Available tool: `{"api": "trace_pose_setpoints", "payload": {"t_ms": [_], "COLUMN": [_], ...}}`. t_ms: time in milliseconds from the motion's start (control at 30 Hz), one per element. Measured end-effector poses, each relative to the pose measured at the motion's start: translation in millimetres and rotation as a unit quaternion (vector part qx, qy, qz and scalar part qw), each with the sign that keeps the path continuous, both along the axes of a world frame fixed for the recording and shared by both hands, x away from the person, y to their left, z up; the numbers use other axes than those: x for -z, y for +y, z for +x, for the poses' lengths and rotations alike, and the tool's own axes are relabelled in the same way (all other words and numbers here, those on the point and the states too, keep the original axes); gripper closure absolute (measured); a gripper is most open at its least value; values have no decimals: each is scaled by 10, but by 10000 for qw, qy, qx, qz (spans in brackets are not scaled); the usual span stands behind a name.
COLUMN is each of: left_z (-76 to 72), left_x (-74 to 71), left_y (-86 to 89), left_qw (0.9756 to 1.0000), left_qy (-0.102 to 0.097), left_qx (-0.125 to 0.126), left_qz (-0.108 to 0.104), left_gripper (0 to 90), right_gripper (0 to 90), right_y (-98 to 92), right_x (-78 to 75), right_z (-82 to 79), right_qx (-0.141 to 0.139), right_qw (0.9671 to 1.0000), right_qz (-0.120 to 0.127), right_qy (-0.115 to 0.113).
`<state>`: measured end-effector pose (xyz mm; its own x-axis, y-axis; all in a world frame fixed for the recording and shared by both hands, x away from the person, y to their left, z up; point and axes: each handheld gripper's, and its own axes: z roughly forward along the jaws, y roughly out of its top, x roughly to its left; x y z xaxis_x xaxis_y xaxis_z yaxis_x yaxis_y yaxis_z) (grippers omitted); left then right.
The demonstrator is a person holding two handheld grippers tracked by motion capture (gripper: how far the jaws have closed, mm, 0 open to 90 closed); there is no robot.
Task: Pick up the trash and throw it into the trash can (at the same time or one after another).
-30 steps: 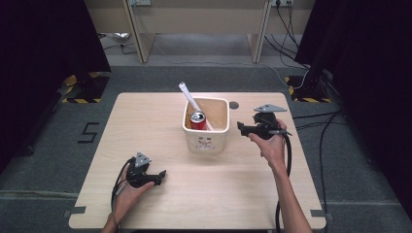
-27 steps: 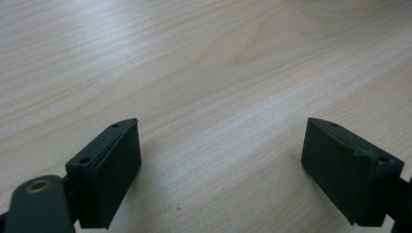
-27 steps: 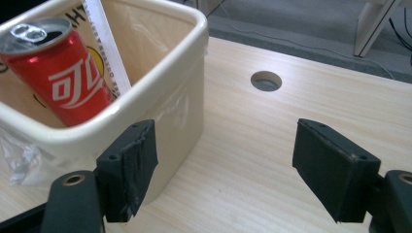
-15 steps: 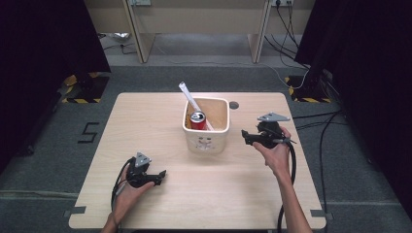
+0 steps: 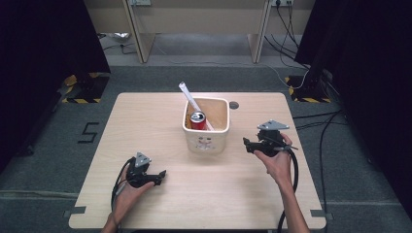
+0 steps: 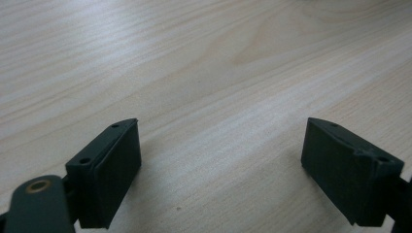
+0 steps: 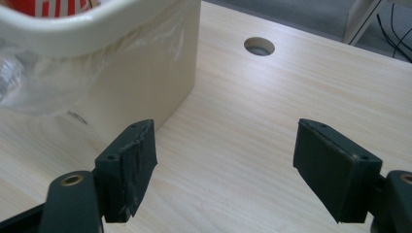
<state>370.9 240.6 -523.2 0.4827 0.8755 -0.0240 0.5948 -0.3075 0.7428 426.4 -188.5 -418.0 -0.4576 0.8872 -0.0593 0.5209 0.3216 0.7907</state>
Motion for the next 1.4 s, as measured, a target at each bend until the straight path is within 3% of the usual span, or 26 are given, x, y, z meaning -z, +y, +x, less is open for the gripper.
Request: {"api": "trace_pose_setpoints", "payload": {"t_ms": [600, 867, 933, 1000, 1400], "left_z": [0, 0, 0, 0, 0], "left_x": [0, 0, 0, 0, 0], "left_y": [0, 0, 0, 0, -1], "left_qw": [10000, 10000, 10000, 10000, 10000], "left_qy": [1, 1, -1, 1, -1], "left_qx": [1, -1, 0, 2, -3], "left_qz": [1, -1, -1, 1, -4], "left_gripper": [135, 135, 135, 135, 135], "right_gripper": [239, 239, 239, 239, 236], "right_y": [-56, -35, -28, -25, -28], "right_x": [313, 444, 477, 512, 702], "right_z": [-222, -297, -317, -328, -417], "right_qx": [-16, -27, -18, -82, -76], "right_qw": [9999, 9999, 9999, 9998, 9993], "right_qz": [-21, 4, 83, -14, -19], "right_qy": [156, 111, 135, 196, 361]}}
